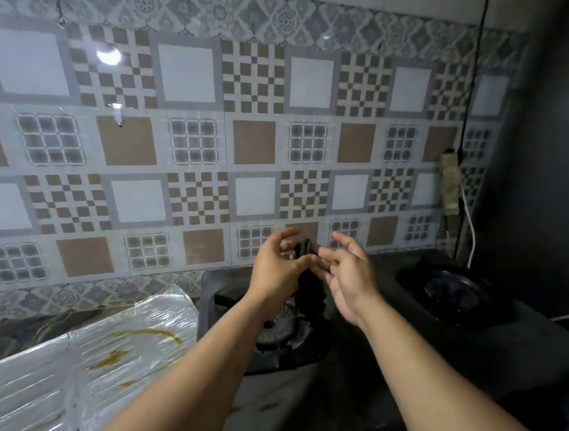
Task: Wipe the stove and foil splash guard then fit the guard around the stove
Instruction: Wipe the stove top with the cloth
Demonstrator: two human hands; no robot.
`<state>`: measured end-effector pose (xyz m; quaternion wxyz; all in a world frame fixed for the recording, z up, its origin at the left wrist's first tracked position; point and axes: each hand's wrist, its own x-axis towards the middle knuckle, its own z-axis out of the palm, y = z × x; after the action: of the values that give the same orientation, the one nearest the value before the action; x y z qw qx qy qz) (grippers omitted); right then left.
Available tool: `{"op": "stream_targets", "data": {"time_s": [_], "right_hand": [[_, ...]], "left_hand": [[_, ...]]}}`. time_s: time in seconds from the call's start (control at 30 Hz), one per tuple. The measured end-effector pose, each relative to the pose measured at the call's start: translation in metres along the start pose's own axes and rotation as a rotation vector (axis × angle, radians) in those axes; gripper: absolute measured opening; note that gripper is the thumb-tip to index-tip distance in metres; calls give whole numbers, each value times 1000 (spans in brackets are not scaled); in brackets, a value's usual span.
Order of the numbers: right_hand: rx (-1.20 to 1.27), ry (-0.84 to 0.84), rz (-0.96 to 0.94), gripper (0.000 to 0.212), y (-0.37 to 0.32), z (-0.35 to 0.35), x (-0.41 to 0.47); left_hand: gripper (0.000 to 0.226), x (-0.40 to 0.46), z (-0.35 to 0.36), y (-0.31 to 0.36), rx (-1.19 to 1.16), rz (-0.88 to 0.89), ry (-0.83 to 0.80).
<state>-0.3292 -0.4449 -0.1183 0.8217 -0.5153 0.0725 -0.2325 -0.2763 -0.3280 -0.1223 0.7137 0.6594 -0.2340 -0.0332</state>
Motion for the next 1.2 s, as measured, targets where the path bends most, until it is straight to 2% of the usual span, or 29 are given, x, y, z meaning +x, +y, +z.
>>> {"op": "stream_targets", "data": {"time_s": [0.07, 0.17, 0.23, 0.33, 0.5, 0.6, 0.73, 0.87, 0.97, 1.1, 1.2], "right_hand": [[-18, -25, 13, 39, 1, -3, 9], [-199, 10, -16, 34, 12, -12, 29], [-289, -40, -1, 36, 23, -18, 38], [-163, -167, 135, 38, 40, -24, 51], [111, -135, 308, 65, 63, -27, 84], [142, -160, 379, 69, 71, -31, 102], [127, -137, 464, 66, 69, -30, 123], [147, -132, 435, 63, 75, -24, 150], [63, -136, 416, 58, 80, -20, 168], [-98, -143, 294, 46, 88, -10, 189], [-405, -214, 90, 45, 101, 5, 202]], "left_hand": [[49, 11, 1, -6, -20, -8, 11], [44, 29, 3, -15, -27, -8, 55], [42, 40, 7, -19, -16, -19, 103], [45, 55, 20, -26, 26, -26, 130], [52, 74, 35, -29, 107, -58, 103], [45, 83, 27, -30, 175, -31, 146], [37, 86, -20, -35, 401, -2, 285], [40, 81, -84, -56, 717, -41, 324], [47, 80, -122, -73, 973, -89, 272], [61, 85, -153, -93, 1093, -195, 144], [67, 90, -159, -110, 1086, -270, 18]]}}
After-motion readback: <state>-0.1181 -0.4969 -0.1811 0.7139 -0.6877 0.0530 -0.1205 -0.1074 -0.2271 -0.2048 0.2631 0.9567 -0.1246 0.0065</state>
